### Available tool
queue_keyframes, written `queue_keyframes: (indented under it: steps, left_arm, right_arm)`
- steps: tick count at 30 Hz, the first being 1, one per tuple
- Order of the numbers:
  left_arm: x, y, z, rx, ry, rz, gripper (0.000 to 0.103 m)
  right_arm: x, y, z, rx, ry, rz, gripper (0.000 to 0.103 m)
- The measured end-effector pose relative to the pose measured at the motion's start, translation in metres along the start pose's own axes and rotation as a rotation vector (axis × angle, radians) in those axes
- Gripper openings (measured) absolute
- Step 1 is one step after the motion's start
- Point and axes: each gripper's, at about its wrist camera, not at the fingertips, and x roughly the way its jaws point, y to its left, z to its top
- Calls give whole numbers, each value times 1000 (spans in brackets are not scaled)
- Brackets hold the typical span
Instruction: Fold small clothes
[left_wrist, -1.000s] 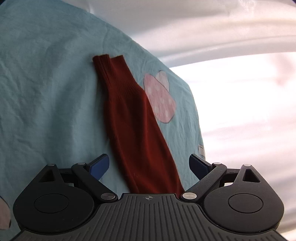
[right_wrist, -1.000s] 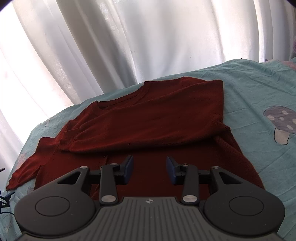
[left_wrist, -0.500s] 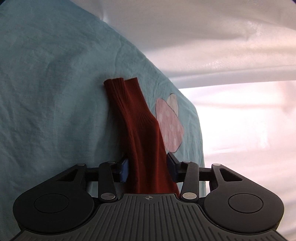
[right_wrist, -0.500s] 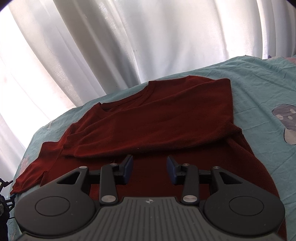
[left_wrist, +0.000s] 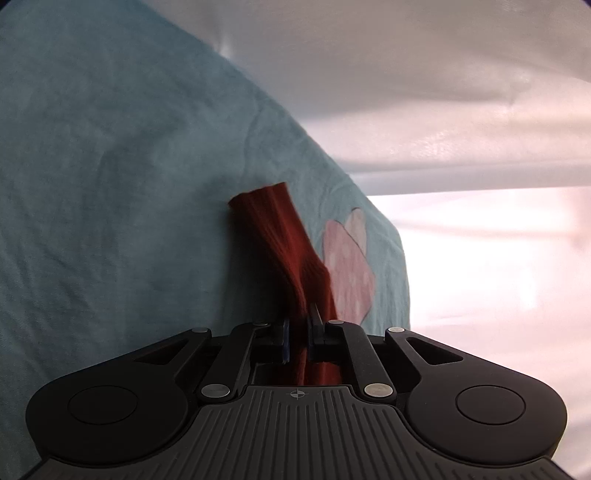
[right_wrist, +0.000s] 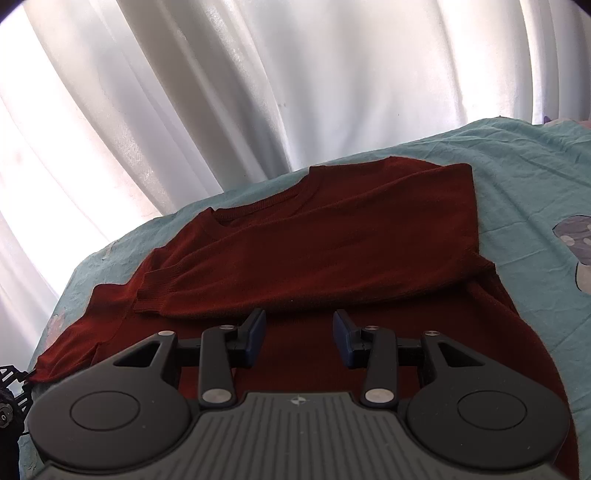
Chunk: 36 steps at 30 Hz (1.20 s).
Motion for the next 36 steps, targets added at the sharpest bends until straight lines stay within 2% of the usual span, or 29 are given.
queue_keyframes:
  steps: [4, 7, 11, 13, 15, 16, 17, 18, 19, 21, 22, 25, 26, 28, 30, 31, 33, 36]
  left_arm:
    - [-9, -45, -18, 217, -18, -51, 8]
    - [-21, -91, -50, 408, 8, -140, 9]
    - [-47, -160, -125, 695, 114, -362, 9]
    - [-59, -188, -174, 817, 189, -490, 10]
    - [-66, -206, -226, 913, 277, -583, 10]
    - [-66, -210, -250, 942, 322, -607, 18]
    - [-62, -211, -275, 967, 381, -611, 41]
    - [-56, -209, -295, 995, 458, -598, 52]
    - [-48, -203, -314, 1019, 545, -569, 59]
    - [-38, -188, -339, 1052, 664, -502, 58]
    - [-34, -178, -348, 1076, 691, -456, 58]
    - [-19, -161, -346, 1112, 662, -333, 63]
    - [-20, -156, -345, 1105, 653, -309, 68]
    - [-18, -151, -337, 1073, 632, -258, 71]
    - [-19, -147, -330, 1045, 608, -218, 71]
    - [-7, -145, -314, 1026, 592, -200, 72]
    - [-6, -141, -303, 997, 571, -172, 72]
    - [-2, -139, -294, 986, 543, -127, 72]
  right_arm:
    - [-4, -3, 0, 16, -24, 18, 40]
    - [-9, -4, 0, 6, -58, 20, 40]
    - [-9, -2, 1, -21, -63, 8, 40]
    - [-9, -1, 1, -13, -57, 30, 40]
    - [-7, -1, 2, -6, -49, 44, 40]
    - [-5, 0, 2, -2, -38, 61, 40]
    - [-3, 0, 3, 2, -23, 80, 40]
    - [0, 2, 6, 2, -6, 100, 40]
    - [4, 4, 8, 1, 9, 119, 41]
    - [11, 8, 15, 4, 27, 159, 47]
    - [15, 9, 19, 11, 34, 173, 49]
    - [36, 10, 28, 57, 75, 232, 51]
    - [44, 11, 31, 71, 90, 241, 51]
    - [62, 12, 36, 103, 120, 251, 51]
    - [79, 16, 39, 135, 151, 272, 51]
    - [87, 18, 42, 146, 163, 282, 51]
    - [101, 24, 45, 152, 190, 317, 51]
    - [120, 31, 45, 176, 235, 340, 49]
